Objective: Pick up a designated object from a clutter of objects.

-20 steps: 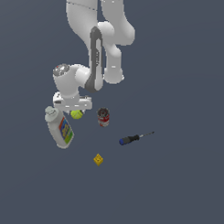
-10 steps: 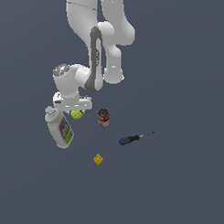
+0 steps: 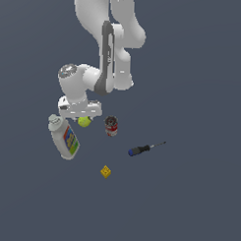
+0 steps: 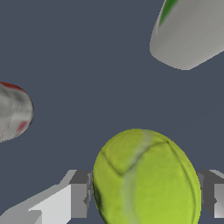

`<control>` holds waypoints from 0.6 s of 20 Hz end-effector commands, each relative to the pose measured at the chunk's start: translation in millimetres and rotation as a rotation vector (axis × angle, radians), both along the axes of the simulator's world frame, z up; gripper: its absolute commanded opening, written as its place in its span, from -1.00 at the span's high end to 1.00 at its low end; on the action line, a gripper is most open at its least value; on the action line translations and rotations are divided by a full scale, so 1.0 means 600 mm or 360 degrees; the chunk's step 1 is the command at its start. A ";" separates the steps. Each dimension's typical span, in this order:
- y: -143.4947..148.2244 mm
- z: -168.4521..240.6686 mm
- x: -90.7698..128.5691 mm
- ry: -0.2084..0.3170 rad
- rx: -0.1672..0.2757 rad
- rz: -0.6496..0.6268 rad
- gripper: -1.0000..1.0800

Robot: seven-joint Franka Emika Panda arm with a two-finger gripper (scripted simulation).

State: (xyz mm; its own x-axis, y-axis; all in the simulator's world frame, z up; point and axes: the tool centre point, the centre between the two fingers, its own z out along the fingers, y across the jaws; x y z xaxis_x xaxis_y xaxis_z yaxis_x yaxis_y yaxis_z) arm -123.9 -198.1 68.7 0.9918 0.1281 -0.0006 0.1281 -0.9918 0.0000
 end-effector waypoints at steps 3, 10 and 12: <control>0.027 0.044 0.015 -0.0002 -0.0001 0.0000 1.00; 0.087 0.139 0.045 0.0000 -0.0006 0.0000 1.00; 0.107 0.169 0.056 0.0000 -0.0008 0.0000 1.00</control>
